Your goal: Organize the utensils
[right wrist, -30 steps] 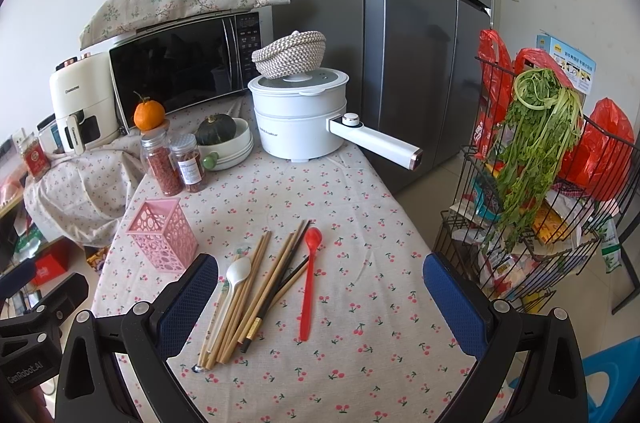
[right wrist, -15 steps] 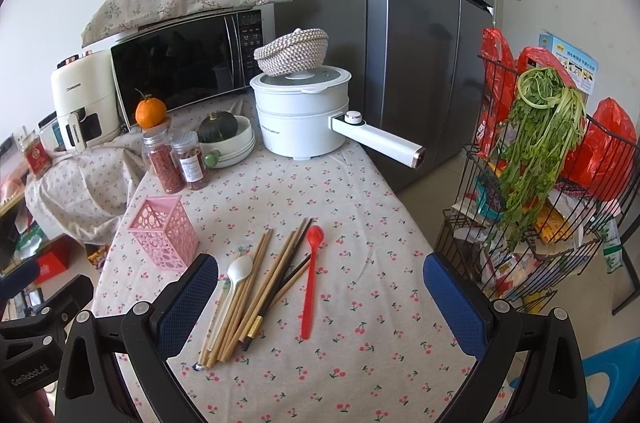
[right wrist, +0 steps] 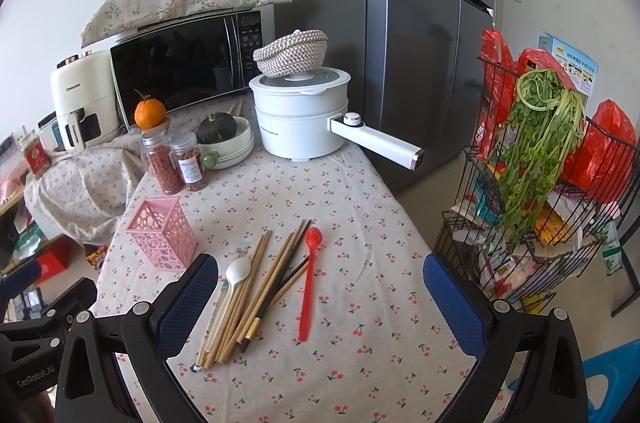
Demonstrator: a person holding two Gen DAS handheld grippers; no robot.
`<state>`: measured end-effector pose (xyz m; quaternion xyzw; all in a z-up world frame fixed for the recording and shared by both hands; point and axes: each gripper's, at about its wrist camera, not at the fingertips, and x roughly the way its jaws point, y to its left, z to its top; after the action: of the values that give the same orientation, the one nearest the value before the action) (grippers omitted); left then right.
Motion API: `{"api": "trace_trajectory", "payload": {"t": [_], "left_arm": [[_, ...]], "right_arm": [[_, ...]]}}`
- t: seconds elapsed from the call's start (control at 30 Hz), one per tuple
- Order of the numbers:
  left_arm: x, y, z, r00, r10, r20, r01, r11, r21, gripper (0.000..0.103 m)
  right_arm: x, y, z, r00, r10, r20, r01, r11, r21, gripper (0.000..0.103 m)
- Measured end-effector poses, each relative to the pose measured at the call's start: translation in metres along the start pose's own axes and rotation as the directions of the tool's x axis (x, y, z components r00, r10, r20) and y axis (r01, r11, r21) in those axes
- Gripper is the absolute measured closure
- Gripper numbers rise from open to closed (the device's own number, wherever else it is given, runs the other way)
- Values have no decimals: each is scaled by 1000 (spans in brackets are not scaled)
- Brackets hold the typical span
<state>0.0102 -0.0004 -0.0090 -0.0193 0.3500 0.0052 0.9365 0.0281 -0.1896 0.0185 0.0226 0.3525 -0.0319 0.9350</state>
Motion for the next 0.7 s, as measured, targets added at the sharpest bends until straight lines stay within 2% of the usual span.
{"api": "trace_trajectory", "payload": {"t": [0.2,0.47,0.57,0.7], "left_arm": [[5,2,2,1000,-10,-24,10,1000,-7,1],[19,4,8,995,-65,-76,65,998,-6,1],[30,3,13,983,-114,-144,114,993,-9,1],[45,-3,23,955,-184,-231,191,981,9,1]], "right_arm": [[2,-2,1,1000,2,-2,-2,1000,4,0],[12,-7,4,999,2,-40,-2,1000,17,0],[24,-13,10,996,4,-89,-1,999,32,0],[42,-24,25,988,-19,-151,28,998,58,0]]}}
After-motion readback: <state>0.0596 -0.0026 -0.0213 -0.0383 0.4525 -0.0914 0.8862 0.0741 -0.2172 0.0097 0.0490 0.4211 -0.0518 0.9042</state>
